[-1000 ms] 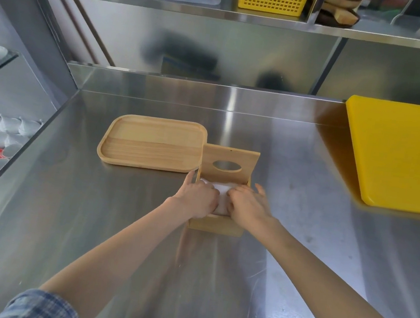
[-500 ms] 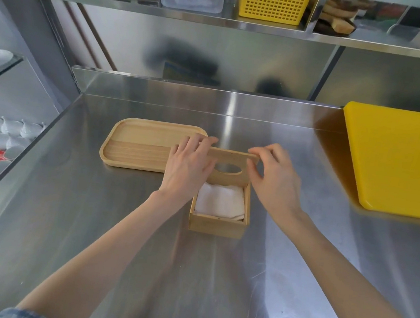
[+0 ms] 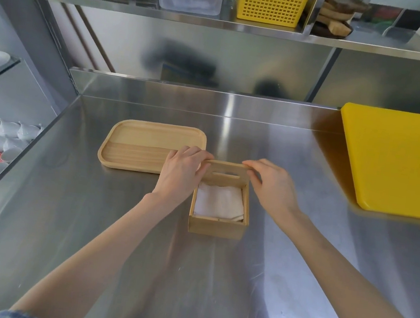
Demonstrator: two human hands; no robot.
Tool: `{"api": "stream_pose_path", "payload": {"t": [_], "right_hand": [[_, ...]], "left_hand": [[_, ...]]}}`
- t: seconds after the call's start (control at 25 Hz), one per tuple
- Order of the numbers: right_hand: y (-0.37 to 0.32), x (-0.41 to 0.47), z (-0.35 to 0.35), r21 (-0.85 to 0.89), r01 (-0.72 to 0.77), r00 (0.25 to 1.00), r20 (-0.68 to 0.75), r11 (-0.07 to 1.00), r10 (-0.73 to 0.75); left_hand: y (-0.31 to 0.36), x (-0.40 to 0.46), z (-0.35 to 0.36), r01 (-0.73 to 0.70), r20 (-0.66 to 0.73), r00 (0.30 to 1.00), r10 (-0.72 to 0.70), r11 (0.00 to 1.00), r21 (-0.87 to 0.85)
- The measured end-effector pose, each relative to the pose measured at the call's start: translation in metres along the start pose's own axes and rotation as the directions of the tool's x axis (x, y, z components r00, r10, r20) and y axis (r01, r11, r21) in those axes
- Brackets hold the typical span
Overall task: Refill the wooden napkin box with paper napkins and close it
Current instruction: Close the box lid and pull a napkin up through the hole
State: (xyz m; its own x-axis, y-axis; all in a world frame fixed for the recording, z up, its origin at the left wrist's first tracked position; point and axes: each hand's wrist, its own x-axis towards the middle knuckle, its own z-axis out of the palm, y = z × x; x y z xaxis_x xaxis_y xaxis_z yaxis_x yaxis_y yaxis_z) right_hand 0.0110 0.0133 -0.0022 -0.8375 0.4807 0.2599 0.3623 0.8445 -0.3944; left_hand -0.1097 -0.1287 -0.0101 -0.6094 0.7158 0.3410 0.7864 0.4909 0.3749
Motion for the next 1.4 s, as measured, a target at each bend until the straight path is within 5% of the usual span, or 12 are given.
{"api": "stream_pose_path", "payload": {"t": [0.28, 1.2, 1.32, 1.4], "right_hand": [[0.020, -0.045, 0.019, 0.100, 0.110, 0.993, 0.018, 0.989, -0.113], [0.039, -0.076, 0.062, -0.088, 0.236, 0.953, -0.176, 0.968, -0.248], [0.036, -0.074, 0.057, -0.083, 0.251, 0.955, -0.144, 0.964, -0.261], [0.033, -0.066, 0.052, -0.058, 0.259, 0.959, -0.104, 0.964, -0.264]], "left_hand": [[-0.016, -0.048, 0.017, -0.136, -0.061, 0.990, 0.128, 0.980, -0.143], [-0.029, -0.091, 0.058, -0.203, -0.081, 0.977, 0.199, 0.978, -0.047], [-0.024, -0.090, 0.056, -0.127, -0.124, 0.986, 0.113, 0.986, -0.109], [-0.014, -0.086, 0.049, 0.076, -0.116, 0.987, -0.107, 0.966, -0.246]]}}
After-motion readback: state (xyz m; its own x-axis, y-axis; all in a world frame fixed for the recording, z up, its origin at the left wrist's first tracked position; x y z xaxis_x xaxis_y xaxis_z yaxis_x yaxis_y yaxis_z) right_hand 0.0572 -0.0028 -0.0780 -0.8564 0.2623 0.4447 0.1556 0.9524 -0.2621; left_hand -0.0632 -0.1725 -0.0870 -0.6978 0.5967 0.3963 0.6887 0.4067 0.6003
